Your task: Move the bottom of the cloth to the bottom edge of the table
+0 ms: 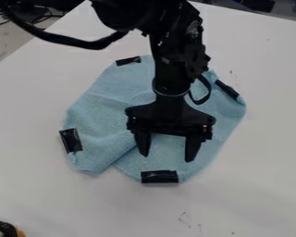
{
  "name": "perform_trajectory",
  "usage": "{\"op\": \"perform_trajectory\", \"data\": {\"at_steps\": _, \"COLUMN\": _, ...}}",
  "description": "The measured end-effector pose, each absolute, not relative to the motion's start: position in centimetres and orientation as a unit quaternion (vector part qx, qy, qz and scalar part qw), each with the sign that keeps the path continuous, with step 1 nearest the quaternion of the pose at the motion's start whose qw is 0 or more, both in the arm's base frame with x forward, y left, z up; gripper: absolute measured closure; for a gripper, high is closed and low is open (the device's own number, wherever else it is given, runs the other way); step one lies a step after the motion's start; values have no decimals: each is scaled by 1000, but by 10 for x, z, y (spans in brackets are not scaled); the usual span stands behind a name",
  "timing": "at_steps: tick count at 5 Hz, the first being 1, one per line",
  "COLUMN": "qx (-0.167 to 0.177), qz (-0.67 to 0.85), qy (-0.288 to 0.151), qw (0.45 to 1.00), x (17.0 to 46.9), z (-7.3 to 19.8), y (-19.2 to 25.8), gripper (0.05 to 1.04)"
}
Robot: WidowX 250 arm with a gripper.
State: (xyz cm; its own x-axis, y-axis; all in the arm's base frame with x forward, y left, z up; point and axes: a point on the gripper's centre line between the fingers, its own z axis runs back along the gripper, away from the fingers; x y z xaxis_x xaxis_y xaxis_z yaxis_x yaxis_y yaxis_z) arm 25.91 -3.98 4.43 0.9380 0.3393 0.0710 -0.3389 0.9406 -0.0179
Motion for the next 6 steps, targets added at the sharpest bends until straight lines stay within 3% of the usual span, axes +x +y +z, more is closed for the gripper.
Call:
{"op": "perform_trajectory", "data": {"at_steps": 2, "qx": -38, "qz": 171, "qy": -19, "qw": 984, "x": 262, "z": 19, "y": -46, "gripper": 83}}
{"op": "perform_trajectory", "data": {"at_steps": 3, "qx": -39, "qz": 171, "qy": -6, "qw": 984, "x": 260, "z": 11, "y": -44, "gripper": 83}}
{"op": "perform_trajectory", "data": {"at_steps": 4, "qx": -34, "qz": 172, "qy": 14, "qw": 984, "x": 265, "z": 10, "y": -38, "gripper": 83}}
{"op": "perform_trajectory", "data": {"at_steps": 6, "qx": 7, "qz": 150, "qy": 34, "qw": 988, "x": 286, "z": 18, "y": -17, "gripper": 83}}
